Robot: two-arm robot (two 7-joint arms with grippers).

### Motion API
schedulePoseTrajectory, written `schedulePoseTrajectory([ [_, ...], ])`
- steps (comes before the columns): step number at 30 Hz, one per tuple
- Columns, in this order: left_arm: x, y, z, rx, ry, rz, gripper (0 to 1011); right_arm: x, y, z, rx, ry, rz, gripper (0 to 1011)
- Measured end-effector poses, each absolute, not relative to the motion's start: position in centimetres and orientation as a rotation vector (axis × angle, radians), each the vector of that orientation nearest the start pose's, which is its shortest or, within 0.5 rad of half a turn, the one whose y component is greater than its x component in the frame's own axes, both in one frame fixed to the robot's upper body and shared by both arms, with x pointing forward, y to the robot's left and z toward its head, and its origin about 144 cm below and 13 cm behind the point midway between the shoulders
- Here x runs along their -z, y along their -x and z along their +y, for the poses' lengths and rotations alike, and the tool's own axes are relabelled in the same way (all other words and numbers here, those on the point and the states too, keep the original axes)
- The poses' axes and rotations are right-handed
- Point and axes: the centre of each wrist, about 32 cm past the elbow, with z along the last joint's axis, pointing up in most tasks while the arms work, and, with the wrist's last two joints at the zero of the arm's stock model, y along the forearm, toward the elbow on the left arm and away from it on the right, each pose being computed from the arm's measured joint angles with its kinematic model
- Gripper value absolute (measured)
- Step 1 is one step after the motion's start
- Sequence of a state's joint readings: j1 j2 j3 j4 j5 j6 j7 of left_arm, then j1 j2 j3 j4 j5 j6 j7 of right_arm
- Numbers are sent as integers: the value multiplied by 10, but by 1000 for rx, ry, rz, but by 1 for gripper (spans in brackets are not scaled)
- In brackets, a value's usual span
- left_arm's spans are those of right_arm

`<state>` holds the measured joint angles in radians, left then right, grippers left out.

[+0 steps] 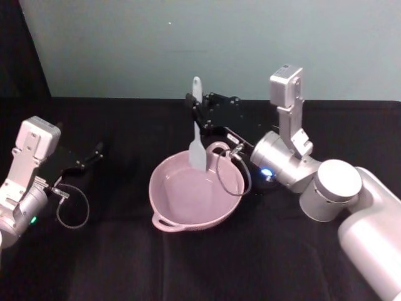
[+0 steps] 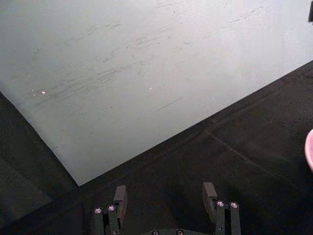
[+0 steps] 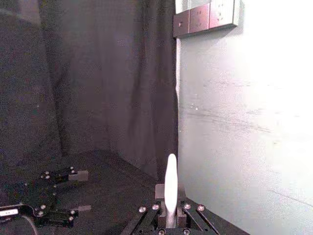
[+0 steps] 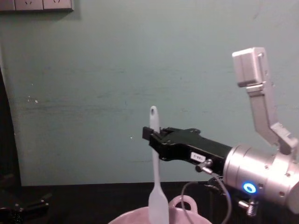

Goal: Use the one hand to pick up the spoon and stir the clear water in the bowl.

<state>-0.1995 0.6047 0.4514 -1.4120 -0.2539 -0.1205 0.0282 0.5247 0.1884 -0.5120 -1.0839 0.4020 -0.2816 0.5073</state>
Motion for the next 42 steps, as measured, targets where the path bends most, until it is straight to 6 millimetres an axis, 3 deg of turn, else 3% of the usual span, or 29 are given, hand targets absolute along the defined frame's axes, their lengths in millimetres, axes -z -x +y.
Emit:
schedulePoseTrajectory([
  [9,-1140,-489,310,-1248,-304,-285,1011,-1171,-564,-200,676,-97,-158,113],
  [20,-1140,-489,310,-1248,-304,-285,1011,-1167,-534,-214,573,-70,-91,113],
  [31,-1140,-489,310,-1248,-304,-285,1011,-1170,-521,-200,482,-92,-45,113],
  [42,-1140,-489,310,-1248,-304,-285,1011,-1166,-540,-169,497,-106,-11,113],
])
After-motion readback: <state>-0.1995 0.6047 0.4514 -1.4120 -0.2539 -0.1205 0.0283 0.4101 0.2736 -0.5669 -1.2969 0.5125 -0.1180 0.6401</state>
